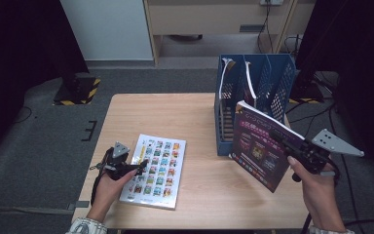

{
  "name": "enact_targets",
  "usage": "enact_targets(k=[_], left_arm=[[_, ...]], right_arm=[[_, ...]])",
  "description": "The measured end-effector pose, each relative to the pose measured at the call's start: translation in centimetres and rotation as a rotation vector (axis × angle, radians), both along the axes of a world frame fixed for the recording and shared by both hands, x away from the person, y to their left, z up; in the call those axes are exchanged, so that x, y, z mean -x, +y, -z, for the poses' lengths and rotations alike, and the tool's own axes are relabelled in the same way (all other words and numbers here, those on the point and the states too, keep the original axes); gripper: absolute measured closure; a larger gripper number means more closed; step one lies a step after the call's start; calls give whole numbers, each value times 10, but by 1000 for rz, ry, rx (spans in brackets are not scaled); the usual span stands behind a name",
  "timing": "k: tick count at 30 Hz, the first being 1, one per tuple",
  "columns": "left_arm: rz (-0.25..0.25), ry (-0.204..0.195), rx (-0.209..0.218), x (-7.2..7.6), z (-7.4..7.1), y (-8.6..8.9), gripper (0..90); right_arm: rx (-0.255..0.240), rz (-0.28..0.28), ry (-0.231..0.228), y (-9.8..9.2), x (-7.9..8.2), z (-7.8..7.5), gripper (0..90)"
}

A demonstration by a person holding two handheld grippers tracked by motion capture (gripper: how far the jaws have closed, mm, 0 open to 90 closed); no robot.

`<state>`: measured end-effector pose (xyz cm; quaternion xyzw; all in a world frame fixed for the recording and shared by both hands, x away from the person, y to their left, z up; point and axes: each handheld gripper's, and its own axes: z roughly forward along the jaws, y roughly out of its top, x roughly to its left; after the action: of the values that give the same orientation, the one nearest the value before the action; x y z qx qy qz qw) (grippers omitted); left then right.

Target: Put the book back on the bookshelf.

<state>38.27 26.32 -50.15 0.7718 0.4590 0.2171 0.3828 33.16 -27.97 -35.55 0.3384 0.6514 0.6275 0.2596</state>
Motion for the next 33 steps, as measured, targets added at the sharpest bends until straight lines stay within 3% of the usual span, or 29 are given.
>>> enact_targets(k=[33], left_arm=[[-1, 0, -4, 0, 0, -1, 50]], right_arm=[[-22, 65, -3, -37, 19, -5, 838]])
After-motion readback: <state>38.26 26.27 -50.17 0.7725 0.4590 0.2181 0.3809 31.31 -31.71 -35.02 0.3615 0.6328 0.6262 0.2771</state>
